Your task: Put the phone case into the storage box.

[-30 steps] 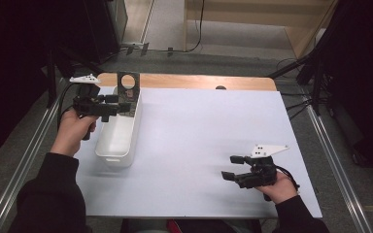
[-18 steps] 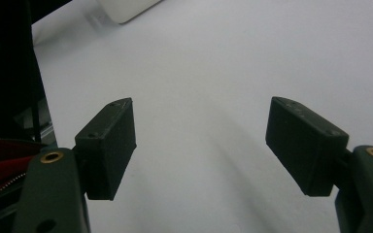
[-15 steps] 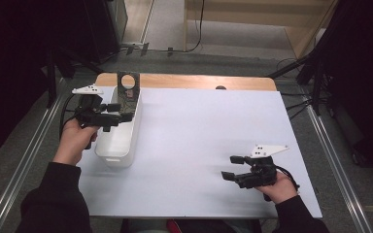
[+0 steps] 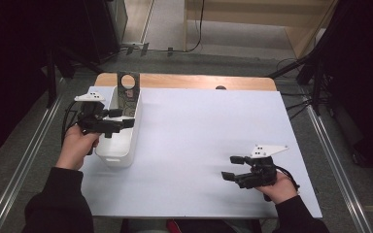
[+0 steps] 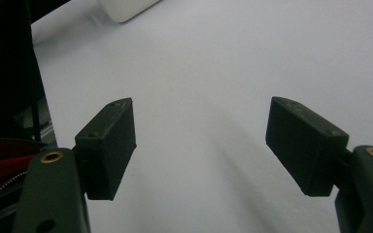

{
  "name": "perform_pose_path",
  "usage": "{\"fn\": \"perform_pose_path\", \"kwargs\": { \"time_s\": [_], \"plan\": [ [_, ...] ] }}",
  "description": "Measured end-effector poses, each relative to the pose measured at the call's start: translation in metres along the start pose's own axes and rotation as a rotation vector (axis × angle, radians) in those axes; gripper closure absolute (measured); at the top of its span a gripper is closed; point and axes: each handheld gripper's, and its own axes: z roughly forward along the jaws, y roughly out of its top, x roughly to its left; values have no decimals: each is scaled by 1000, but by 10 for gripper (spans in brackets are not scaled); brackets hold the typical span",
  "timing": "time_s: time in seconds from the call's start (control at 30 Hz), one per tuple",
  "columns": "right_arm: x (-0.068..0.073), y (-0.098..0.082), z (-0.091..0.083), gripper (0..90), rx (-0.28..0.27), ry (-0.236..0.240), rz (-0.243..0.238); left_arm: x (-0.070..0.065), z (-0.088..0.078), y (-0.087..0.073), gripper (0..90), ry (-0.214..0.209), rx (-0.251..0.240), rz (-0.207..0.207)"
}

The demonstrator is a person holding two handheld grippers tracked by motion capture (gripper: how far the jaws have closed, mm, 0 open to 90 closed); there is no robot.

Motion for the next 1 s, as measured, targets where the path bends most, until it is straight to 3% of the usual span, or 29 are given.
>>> {"fn": "perform_pose_path", "kwargs": {
  "time_s": [1.0],
  "plan": [
    [1, 0, 0, 254, 4, 0, -2, -19, -8, -26, 256, -19, -24, 47]
  ]
}}
